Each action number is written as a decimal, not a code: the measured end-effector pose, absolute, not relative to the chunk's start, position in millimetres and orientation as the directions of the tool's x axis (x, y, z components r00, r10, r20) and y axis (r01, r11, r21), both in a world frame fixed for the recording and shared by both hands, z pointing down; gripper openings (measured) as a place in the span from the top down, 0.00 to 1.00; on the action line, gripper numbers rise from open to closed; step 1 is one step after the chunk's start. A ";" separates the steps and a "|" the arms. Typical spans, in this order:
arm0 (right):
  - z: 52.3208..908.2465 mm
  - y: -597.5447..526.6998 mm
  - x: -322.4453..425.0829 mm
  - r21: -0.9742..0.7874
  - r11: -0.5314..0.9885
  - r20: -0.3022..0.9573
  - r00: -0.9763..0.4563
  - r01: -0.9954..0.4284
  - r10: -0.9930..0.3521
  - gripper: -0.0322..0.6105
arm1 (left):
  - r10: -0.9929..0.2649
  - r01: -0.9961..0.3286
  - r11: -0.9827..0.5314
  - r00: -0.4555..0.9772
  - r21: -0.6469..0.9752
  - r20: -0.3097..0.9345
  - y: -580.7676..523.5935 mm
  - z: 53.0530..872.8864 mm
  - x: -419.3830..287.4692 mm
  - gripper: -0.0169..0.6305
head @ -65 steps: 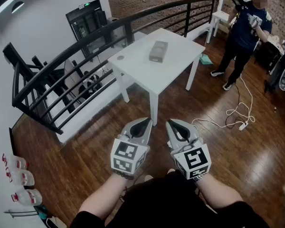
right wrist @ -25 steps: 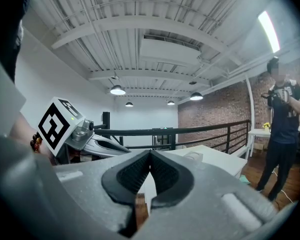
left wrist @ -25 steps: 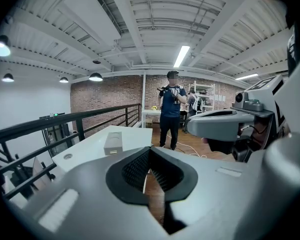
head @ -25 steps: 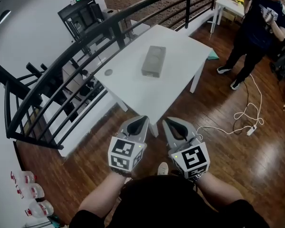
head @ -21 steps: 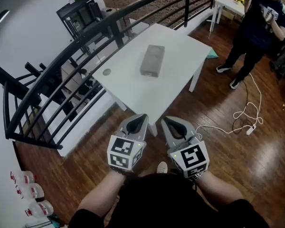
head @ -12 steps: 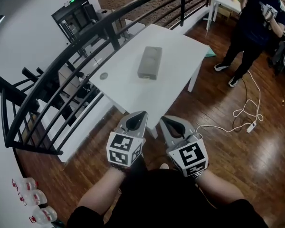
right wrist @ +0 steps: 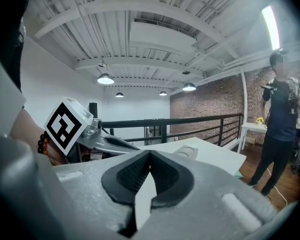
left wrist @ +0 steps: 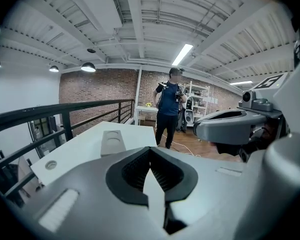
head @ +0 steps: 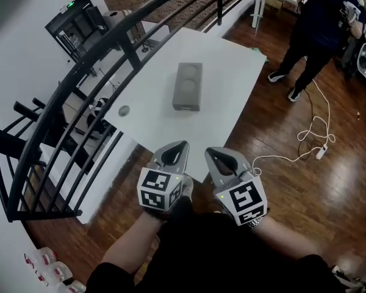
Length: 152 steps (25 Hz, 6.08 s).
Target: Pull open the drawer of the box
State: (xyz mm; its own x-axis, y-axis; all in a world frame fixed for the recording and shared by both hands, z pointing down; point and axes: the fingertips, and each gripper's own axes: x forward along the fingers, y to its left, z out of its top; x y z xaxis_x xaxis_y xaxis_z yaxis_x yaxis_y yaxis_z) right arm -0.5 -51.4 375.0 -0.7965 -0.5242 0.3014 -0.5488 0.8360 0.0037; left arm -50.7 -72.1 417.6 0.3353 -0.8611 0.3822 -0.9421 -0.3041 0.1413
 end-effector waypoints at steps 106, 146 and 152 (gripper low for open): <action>445.5 -70.0 -24.2 0.003 0.736 0.510 -0.632 -0.677 -0.584 0.96 | -0.668 -0.487 0.194 0.570 0.852 0.478 -108.9 624.7 -102.3 0.85; 422.6 -38.4 -3.0 0.034 0.782 0.456 -0.686 -0.623 -0.566 0.96 | -0.695 -0.445 0.236 0.544 0.864 0.471 -68.9 629.8 -84.5 0.85; 420.3 -36.4 -1.9 0.035 0.783 0.445 -0.692 -0.620 -0.568 0.96 | -0.701 -0.442 0.226 0.545 0.868 0.460 -66.4 626.6 -83.3 0.76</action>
State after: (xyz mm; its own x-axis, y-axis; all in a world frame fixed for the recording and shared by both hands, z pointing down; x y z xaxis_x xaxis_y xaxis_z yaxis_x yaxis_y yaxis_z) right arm -1.9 -36.4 420.3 -0.6920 -0.5682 0.4453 -0.6205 0.7834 0.0354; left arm -83.3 -66.4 626.6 0.5454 -0.7006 0.4601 -0.4423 0.2257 0.8680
